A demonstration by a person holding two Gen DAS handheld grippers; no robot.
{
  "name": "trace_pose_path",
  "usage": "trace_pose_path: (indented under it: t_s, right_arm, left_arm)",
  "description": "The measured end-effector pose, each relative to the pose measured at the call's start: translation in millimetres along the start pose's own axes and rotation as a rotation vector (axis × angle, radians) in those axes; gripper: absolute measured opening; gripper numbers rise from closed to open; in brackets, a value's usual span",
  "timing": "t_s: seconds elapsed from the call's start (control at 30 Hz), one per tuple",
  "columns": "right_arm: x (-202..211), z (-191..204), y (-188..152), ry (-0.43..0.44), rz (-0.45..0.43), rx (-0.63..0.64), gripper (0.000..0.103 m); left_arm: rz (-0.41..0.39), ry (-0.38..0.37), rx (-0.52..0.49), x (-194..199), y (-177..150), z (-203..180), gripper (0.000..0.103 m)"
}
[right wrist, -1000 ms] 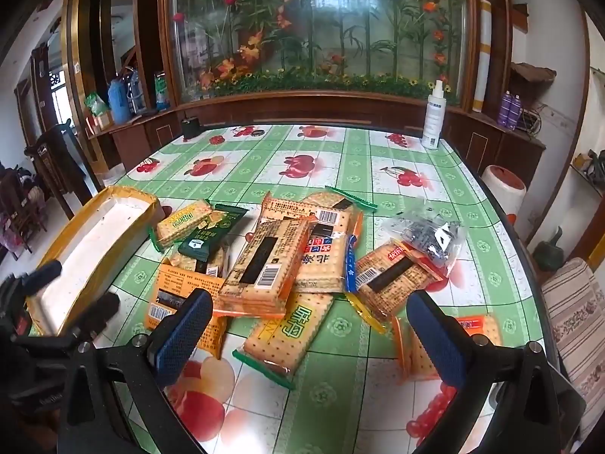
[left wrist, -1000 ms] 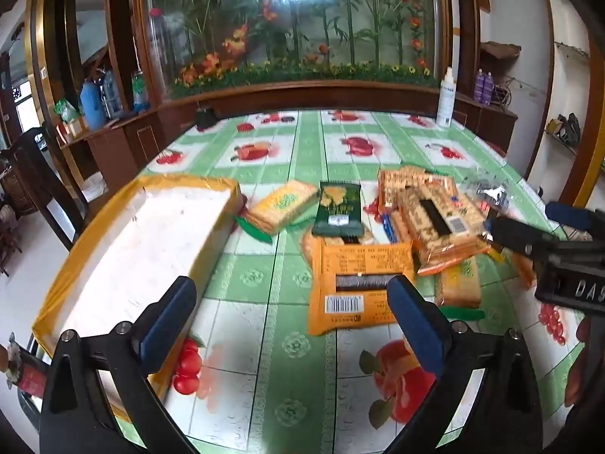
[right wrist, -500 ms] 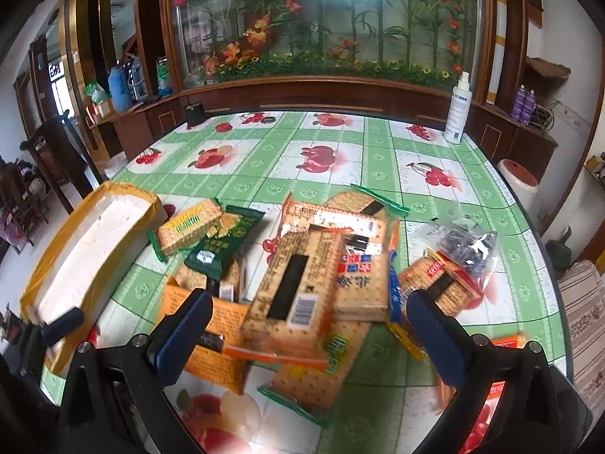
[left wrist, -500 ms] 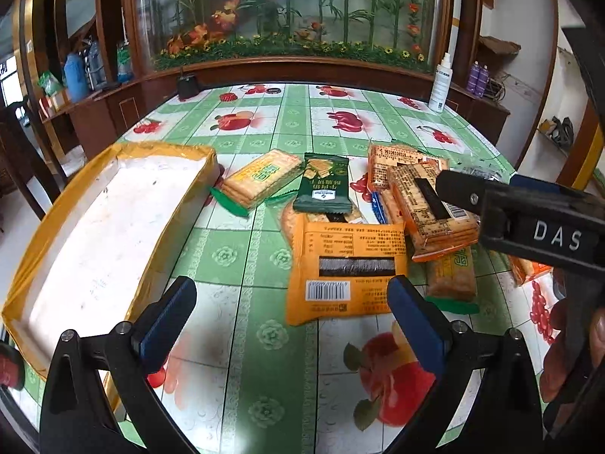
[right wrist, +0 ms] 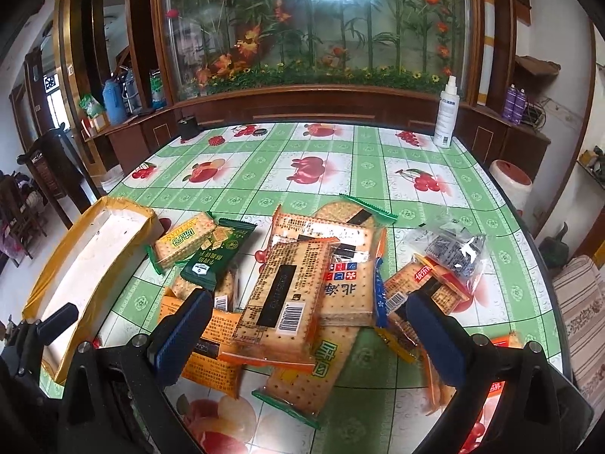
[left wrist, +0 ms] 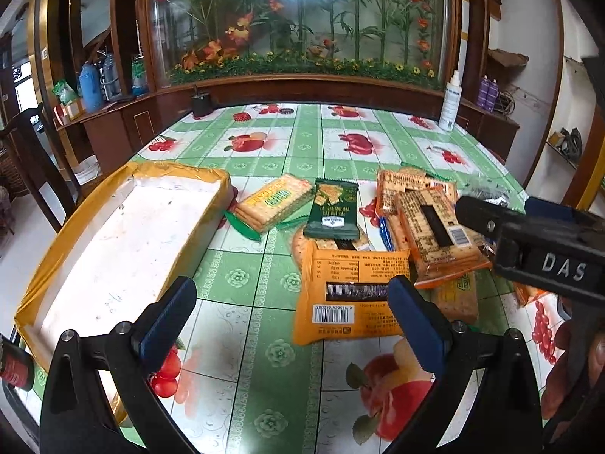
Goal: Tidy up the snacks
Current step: 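Move both grippers toward the pile of cracker packs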
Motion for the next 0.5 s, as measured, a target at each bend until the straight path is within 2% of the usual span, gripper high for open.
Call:
trace_pose_path:
  t_s: [0.17,0.37,0.5]
  right_arm:
    - [6.7,-2.5,-0.2,-0.032,-0.022,-0.004,0.103]
    - [18.0,-7.5,0.9,-0.133,-0.064,0.010,0.103]
    - [23.3,-10.7,1.9,-0.144,-0.077,0.007,0.103]
  left_arm:
    - [-0.027,0.006,0.023,8.0,4.9,7.6,0.102]
    - [-0.024,0.007,0.031,7.8,4.7,8.4,0.102]
    - [-0.025,0.004,0.031,7.7,4.8,8.4,0.102]
Point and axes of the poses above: each gripper's, at about its wrist camera, not at the fingertips, and x roughly against the way its jaws point, z to its left, y to its top, the point moved 9 cm from there along -x, roughly the way its jaws point, and after that the axes turned 9 degrees about z, right-handed, at the moved point
